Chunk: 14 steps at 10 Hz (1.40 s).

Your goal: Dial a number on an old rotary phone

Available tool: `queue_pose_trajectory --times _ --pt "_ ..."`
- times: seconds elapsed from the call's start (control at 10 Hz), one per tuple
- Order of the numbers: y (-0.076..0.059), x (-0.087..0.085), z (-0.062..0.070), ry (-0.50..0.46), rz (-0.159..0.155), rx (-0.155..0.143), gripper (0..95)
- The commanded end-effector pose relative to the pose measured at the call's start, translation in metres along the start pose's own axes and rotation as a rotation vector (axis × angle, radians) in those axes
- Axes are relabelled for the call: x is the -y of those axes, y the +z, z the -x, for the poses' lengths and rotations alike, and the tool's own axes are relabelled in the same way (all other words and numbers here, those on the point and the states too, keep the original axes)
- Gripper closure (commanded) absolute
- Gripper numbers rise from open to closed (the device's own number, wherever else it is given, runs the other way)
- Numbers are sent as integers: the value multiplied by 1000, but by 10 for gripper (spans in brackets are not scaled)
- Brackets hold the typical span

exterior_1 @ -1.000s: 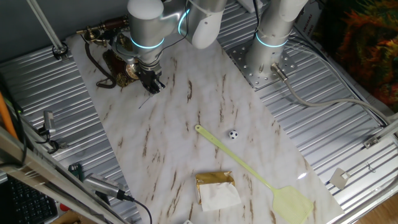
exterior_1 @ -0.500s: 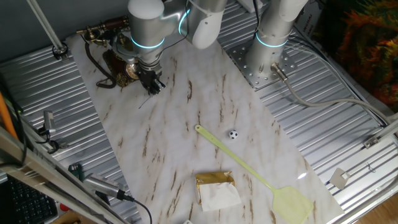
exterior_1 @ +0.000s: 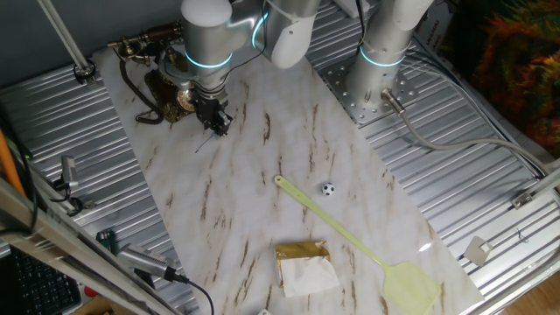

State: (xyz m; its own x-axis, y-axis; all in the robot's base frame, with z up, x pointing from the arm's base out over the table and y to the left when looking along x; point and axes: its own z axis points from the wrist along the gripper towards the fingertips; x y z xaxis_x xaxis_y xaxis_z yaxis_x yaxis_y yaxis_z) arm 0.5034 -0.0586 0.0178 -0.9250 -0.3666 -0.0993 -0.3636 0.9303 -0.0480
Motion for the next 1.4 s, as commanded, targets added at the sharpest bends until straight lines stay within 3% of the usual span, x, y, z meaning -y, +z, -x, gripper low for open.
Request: queue_pose_trajectory --times 0.1,0.6,0.7,1.4 --pt "0 0 0 4 1 0 570" --pt "5 -2 0 8 2 1 570" --pt "6 -2 0 8 2 1 760" --pt "7 -2 0 6 1 -3 760"
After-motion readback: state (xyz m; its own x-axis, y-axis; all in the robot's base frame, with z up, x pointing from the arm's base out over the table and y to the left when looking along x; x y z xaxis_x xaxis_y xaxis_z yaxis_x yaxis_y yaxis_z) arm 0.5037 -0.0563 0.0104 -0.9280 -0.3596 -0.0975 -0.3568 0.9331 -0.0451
